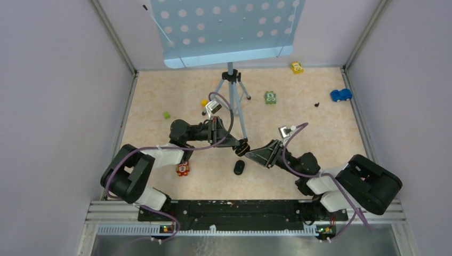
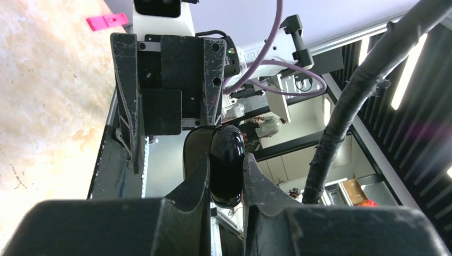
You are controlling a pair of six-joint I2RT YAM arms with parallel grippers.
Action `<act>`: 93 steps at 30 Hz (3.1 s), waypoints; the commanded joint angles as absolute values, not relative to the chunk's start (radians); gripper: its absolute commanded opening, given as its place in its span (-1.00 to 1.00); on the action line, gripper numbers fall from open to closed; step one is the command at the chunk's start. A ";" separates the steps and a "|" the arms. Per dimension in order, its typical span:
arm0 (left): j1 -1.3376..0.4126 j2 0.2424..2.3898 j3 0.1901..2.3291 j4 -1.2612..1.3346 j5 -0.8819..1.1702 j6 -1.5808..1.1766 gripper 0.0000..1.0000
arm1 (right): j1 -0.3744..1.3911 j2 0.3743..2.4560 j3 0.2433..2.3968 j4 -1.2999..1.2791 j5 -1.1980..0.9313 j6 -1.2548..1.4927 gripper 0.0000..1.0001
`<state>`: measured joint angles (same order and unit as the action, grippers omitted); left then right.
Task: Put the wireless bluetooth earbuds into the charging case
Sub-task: Open the charging case to the charging case, then pass from the left arm to the right
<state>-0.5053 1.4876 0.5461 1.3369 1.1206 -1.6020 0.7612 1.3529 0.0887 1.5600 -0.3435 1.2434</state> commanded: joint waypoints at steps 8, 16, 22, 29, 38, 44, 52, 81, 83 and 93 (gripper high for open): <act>-0.508 1.333 0.646 0.865 1.071 -1.215 -1.00 | 0.754 1.089 0.082 1.310 -0.306 1.113 0.21; -0.508 1.184 0.766 0.201 0.829 -0.810 -1.00 | 0.753 0.532 0.240 0.127 0.069 0.928 0.37; -0.509 1.190 0.665 0.385 0.847 -0.938 -1.00 | 0.755 0.522 0.318 0.122 0.025 0.908 0.42; -0.510 1.187 0.636 0.440 0.843 -1.009 -1.00 | 0.781 0.779 0.337 0.474 -0.081 0.979 0.46; -0.510 1.170 0.619 0.471 0.814 -1.052 -1.00 | 0.811 0.964 0.327 0.790 -0.117 1.065 0.63; -0.509 1.168 0.603 0.501 0.813 -1.077 -1.00 | 0.830 1.019 0.302 0.903 -0.108 1.105 0.63; -0.511 1.163 0.598 0.520 0.813 -1.091 -1.00 | 0.833 1.059 0.279 0.955 -0.101 1.127 0.60; -0.511 1.157 0.599 0.537 0.821 -1.109 -1.00 | 0.835 1.194 0.260 1.138 -0.127 1.190 -0.23; -0.511 1.154 0.599 0.534 0.819 -1.106 -1.00 | 0.835 1.192 0.255 1.138 -0.124 1.190 -0.39; -0.510 1.145 0.651 0.422 0.853 -1.002 -0.13 | 0.835 1.161 0.235 1.099 -0.120 1.182 -0.91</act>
<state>-0.5091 1.1774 0.6056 0.4603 0.8291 -1.0733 0.8246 1.1923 0.2409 1.0763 -0.1192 1.1980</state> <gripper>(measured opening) 0.329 0.360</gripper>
